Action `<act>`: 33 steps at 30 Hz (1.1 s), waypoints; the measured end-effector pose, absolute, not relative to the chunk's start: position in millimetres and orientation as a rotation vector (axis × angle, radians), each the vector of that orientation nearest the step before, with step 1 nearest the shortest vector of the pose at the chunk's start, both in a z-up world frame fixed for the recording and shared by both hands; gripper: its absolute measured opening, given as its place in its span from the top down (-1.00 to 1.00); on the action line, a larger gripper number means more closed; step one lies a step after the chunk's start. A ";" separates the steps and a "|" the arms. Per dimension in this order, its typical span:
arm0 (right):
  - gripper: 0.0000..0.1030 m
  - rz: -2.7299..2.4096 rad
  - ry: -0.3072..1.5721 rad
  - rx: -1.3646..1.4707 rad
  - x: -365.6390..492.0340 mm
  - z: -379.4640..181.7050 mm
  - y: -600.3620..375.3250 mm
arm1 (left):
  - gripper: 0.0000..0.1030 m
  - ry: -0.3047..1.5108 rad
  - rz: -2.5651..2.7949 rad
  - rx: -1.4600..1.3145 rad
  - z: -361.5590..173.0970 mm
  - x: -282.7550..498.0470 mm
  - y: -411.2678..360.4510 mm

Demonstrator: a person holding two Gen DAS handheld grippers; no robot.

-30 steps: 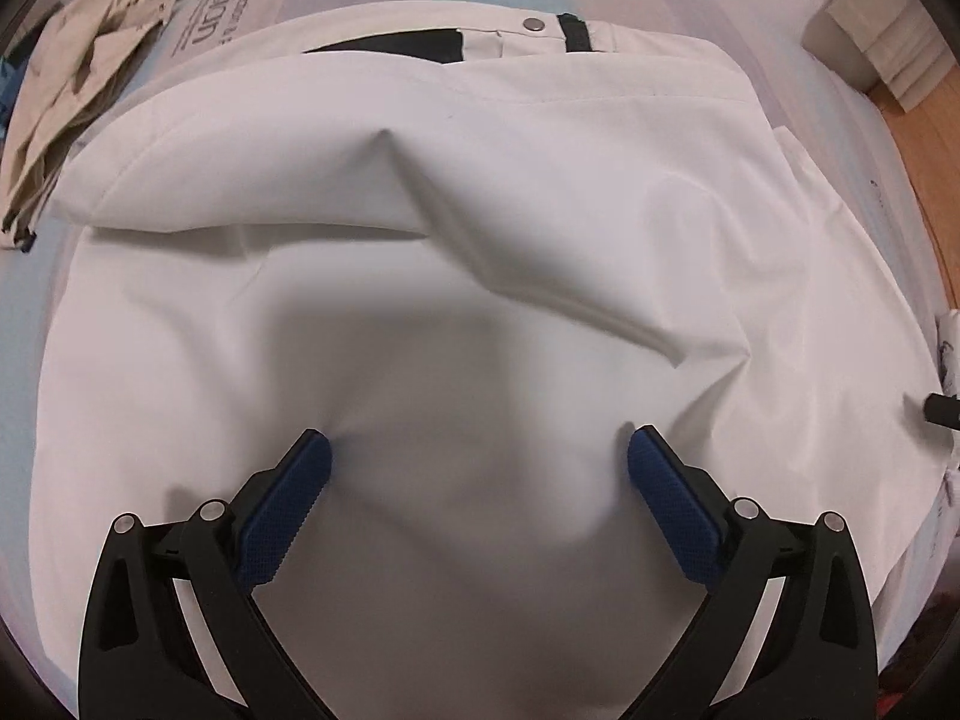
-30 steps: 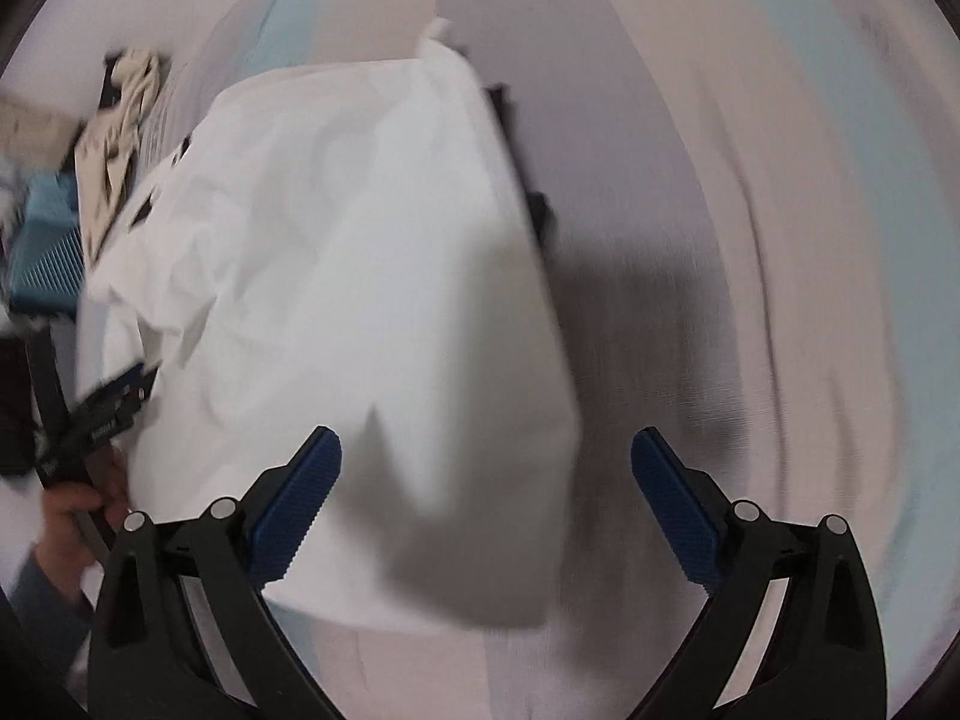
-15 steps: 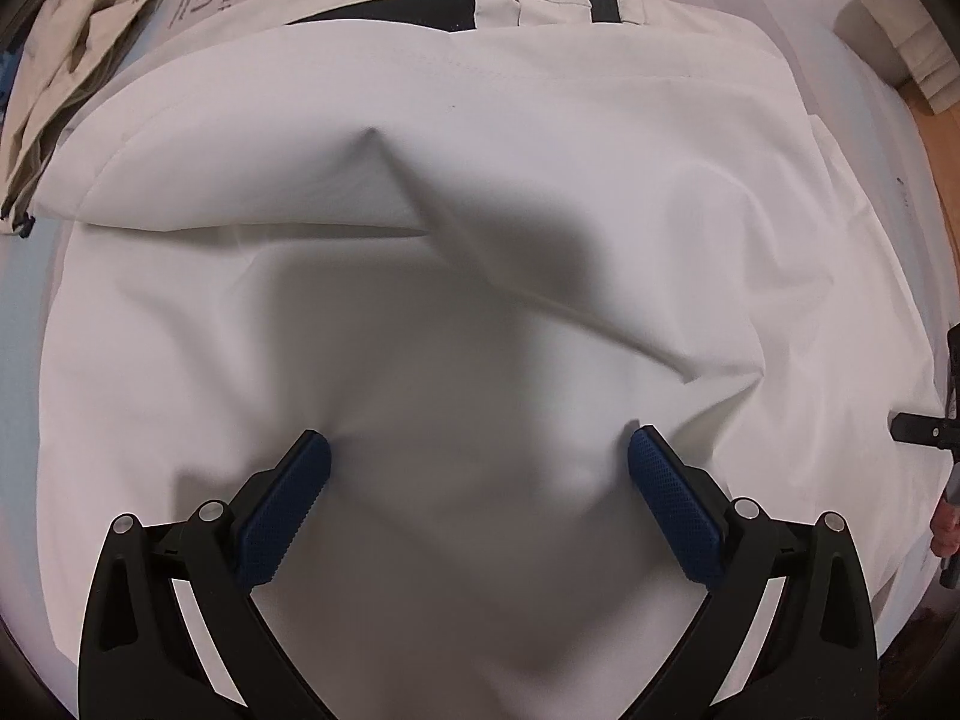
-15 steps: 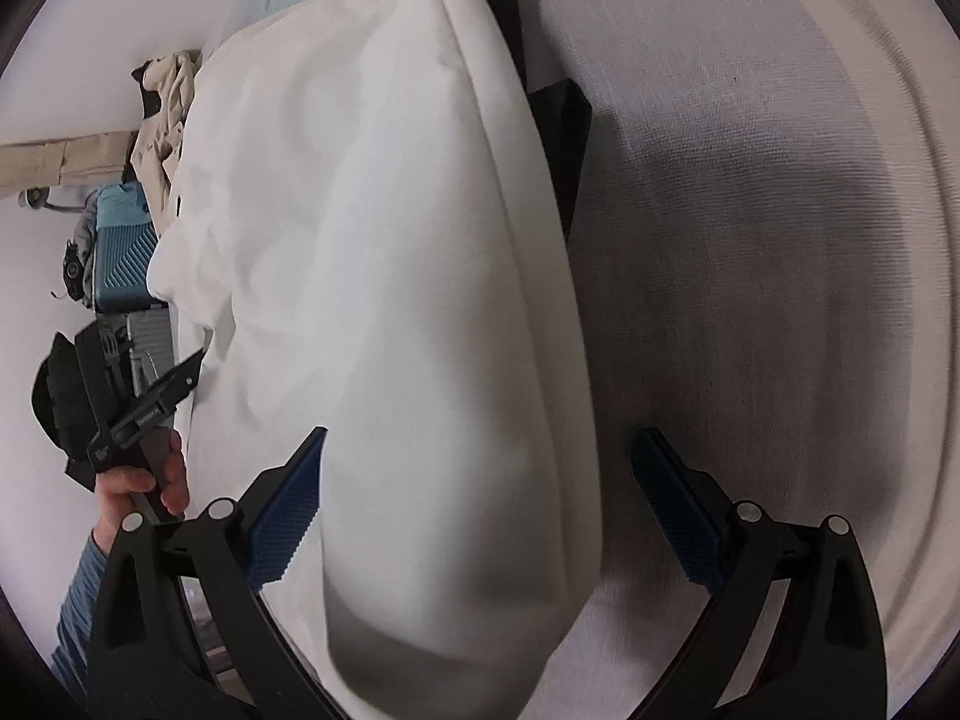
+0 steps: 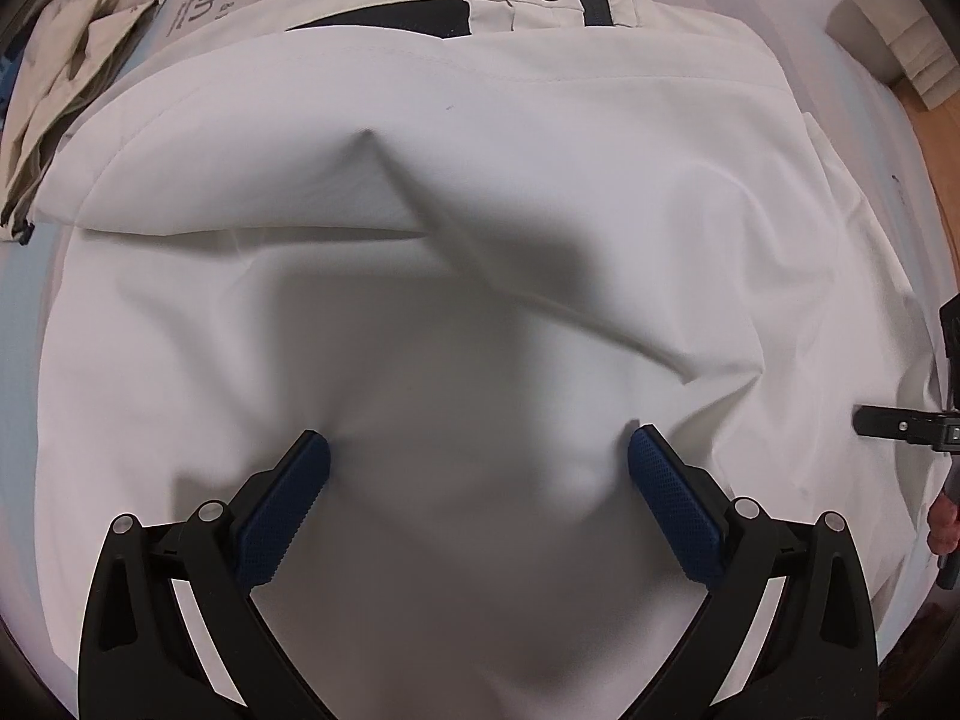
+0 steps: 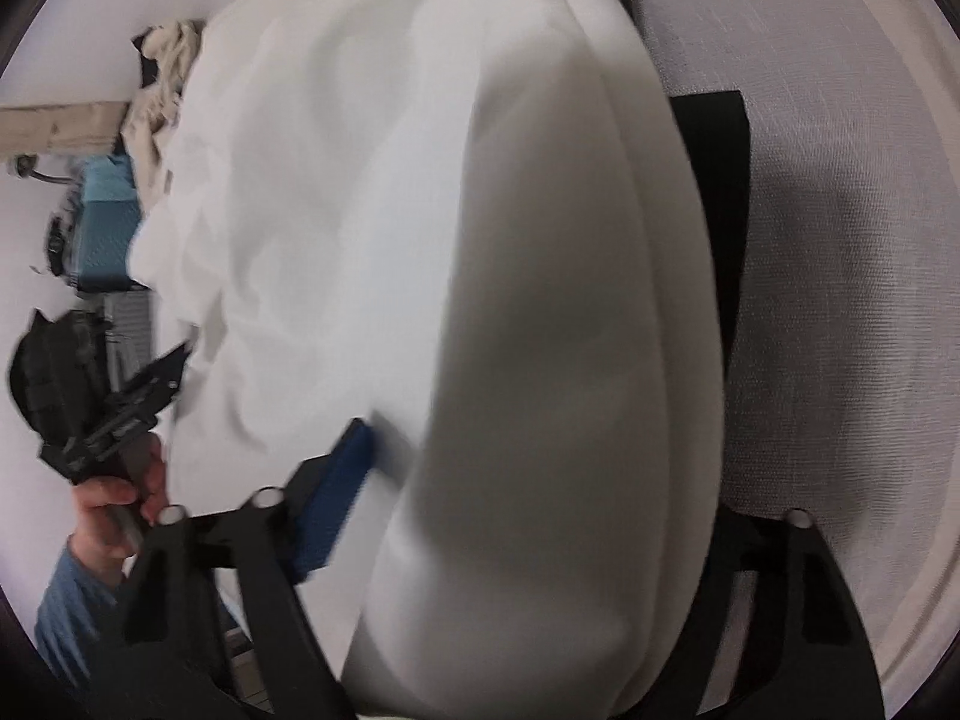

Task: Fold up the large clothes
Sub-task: 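Press the folded white jacket flat with both open tools, then grasp the jacket side edge with the right tool and lift it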

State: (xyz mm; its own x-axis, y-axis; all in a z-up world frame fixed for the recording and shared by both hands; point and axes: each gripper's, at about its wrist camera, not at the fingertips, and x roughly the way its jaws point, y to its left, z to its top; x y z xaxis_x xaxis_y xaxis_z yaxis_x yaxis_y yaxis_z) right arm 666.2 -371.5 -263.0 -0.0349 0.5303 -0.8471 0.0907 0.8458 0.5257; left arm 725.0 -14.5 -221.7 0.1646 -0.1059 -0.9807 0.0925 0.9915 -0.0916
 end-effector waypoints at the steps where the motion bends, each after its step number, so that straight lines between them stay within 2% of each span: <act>1: -0.18 0.373 1.586 0.490 664.7 -262.6 -371.8 | -0.90 1.397 -0.142 -0.012 -222.4 721.9 -14.3; 3: -0.01 0.354 1.586 0.471 664.2 -260.4 -371.0 | -0.89 1.395 -0.144 -0.011 -223.4 723.2 -14.5; 5: 0.26 0.314 1.576 0.471 662.6 -257.2 -372.8 | -0.89 1.392 -0.147 -0.005 -224.4 724.4 -14.2; 8: 0.47 0.283 1.567 0.460 660.3 -253.0 -372.9 | -0.90 1.389 -0.153 0.001 -224.0 720.0 -10.9; 11: 0.58 0.257 1.565 0.439 659.9 -247.8 -368.8 | -0.90 1.390 -0.162 -0.002 -225.1 725.7 -8.9; 19: 0.77 0.186 1.600 0.373 667.4 -223.7 -348.5 | -0.90 1.390 -0.170 -0.014 -225.8 716.1 2.3; 33: 0.80 0.184 1.553 0.369 670.8 -186.0 -325.7 | -0.90 1.362 -0.175 -0.001 -228.6 700.4 8.9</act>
